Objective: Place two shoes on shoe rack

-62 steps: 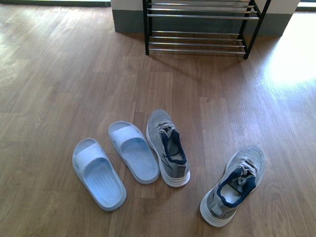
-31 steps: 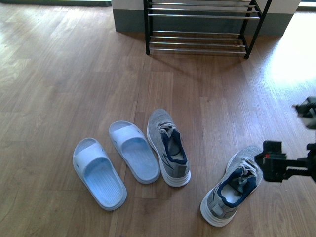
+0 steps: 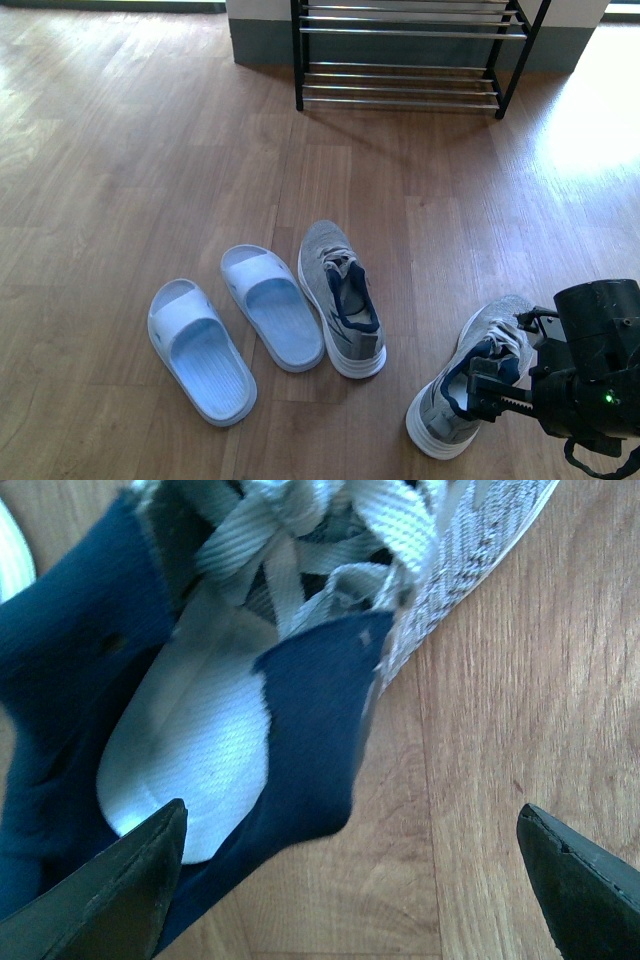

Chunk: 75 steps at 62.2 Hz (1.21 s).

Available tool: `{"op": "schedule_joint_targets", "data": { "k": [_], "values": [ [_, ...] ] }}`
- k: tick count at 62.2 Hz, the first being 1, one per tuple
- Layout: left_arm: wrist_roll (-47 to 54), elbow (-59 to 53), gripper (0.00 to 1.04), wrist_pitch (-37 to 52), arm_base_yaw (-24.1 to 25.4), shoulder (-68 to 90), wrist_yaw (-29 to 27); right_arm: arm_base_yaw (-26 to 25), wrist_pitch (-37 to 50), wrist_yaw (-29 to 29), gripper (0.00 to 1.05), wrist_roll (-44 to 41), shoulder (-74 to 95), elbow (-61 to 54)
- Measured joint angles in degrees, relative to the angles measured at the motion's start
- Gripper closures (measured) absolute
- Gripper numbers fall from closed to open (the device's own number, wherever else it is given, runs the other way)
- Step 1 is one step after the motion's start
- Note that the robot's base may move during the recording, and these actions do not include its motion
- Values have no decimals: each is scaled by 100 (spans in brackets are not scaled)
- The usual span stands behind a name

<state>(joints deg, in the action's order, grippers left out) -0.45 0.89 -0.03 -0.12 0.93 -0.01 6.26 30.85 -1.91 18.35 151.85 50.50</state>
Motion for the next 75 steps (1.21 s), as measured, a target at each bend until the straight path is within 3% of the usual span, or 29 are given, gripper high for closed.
{"op": "schedule_joint_targets", "data": {
  "k": [13,52,75],
  "values": [
    [0,0,9,0,0,0,0,-186,-164,52,9,50,319,509],
    [0,0,9,0,0,0,0,-66,-223,-68,103,-50,605,914],
    [0,0,9,0,0,0,0,-238,518,-382,103,-619,-494,-238]
  ]
}}
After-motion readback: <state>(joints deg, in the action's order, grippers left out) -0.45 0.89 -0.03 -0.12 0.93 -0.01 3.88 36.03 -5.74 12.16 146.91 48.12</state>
